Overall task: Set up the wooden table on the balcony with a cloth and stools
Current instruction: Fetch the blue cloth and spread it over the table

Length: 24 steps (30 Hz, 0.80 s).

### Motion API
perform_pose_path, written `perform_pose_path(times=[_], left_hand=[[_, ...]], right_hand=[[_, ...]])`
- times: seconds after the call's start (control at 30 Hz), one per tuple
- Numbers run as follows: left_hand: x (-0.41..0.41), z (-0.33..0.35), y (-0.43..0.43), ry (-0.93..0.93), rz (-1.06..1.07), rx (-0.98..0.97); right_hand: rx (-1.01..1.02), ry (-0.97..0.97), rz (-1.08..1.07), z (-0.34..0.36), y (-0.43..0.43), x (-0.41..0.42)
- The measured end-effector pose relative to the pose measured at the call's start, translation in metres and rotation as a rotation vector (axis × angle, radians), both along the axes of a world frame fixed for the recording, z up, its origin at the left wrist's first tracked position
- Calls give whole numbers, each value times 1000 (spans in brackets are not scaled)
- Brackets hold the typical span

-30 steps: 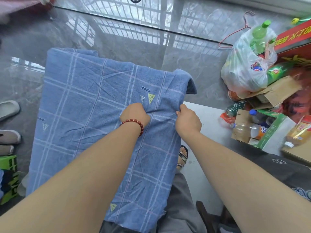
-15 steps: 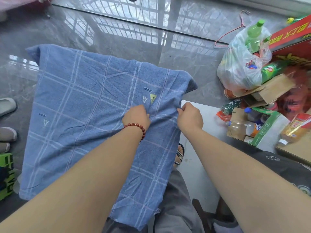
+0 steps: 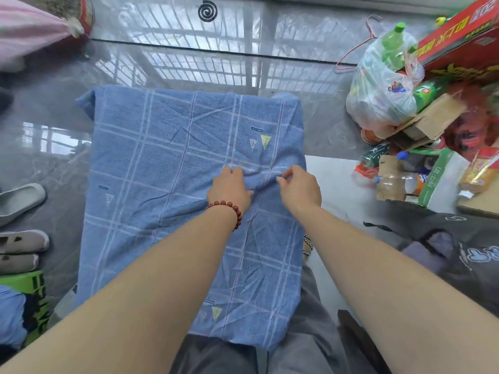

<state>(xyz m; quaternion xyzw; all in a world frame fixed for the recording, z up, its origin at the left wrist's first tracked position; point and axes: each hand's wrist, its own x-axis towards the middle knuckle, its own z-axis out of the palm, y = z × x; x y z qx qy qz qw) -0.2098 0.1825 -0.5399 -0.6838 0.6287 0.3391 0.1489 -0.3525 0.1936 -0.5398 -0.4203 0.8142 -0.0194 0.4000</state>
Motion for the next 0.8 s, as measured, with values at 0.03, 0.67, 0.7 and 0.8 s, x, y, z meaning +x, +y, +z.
perform_pose_path(times=[0.03, 0.67, 0.7, 0.8], left_hand=[[8, -1, 5, 10, -24, 10], [60, -25, 170, 115, -207, 73], [61, -26, 183, 129, -200, 42], [65, -28, 223, 149, -187, -31]], right_hand=[[1, -2, -4, 0, 8, 7], [46, -63, 199, -22, 191, 56], [37, -66, 202, -23, 203, 59], [-18, -54, 218, -25, 246, 67]])
